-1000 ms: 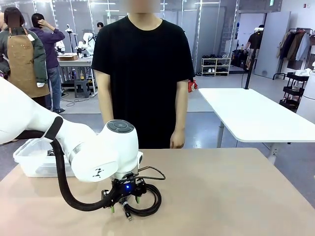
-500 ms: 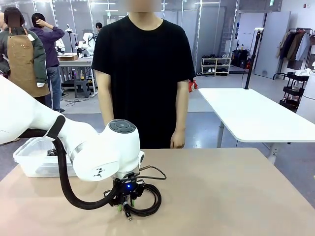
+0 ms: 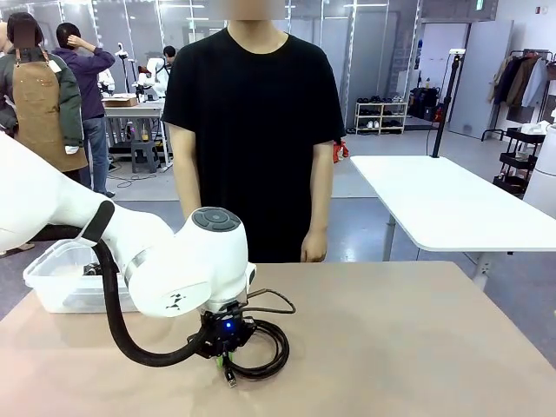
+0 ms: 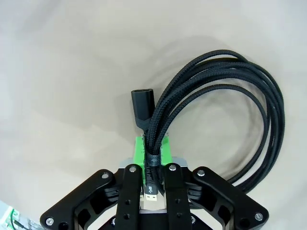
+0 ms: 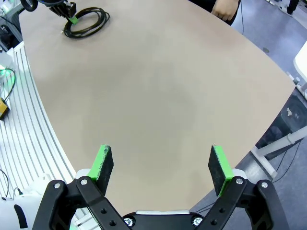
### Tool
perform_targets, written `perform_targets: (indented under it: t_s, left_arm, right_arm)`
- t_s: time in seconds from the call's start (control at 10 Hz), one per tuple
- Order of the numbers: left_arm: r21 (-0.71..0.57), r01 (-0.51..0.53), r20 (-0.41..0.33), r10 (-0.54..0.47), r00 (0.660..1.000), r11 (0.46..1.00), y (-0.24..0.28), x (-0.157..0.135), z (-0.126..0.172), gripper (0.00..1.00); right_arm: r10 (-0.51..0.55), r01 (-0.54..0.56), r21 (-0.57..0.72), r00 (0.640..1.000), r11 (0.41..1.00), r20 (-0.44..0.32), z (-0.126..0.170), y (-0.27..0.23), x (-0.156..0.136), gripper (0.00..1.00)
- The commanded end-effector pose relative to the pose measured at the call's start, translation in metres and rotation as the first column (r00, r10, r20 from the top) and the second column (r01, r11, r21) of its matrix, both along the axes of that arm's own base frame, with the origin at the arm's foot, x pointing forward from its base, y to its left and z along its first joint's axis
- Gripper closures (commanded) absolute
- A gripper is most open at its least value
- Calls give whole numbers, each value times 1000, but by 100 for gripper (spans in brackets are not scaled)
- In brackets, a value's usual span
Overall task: Organize and store the cables.
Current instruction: Place the USB Extension Cable into the Organizing box.
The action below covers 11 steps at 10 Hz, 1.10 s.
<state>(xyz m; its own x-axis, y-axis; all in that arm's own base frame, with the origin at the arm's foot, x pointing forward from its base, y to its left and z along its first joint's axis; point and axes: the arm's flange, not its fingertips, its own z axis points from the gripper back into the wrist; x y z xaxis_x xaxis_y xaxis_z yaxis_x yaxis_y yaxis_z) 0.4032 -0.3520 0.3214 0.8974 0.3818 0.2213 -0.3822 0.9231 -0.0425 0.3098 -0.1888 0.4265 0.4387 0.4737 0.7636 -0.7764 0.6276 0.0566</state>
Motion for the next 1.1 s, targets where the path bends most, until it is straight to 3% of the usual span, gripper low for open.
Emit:
perform_targets:
  t_s: [0.0,0.2,0.5,0.6,1.0]
  left_arm:
    - [-20,105,13,-105,994,994,6,-11,37,100]
    - [-5,243,1,-243,970,970,19,-19,79,100]
    - [63,296,37,-299,954,953,28,-27,112,100]
    - [60,302,61,-305,950,952,28,-30,119,100]
    - [39,290,33,-292,956,956,20,-23,109,100]
  right_arm:
    - [12,-12,0,1000,1000,15,0,-2,1,0]
    - [12,-12,0,1000,1000,15,0,-2,1,0]
    - [12,-12,0,1000,1000,15,0,-2,1,0]
    - [12,-12,0,1000,1000,15,0,-2,1,0]
    - [12,-12,0,1000,1000,15,0,-2,1,0]
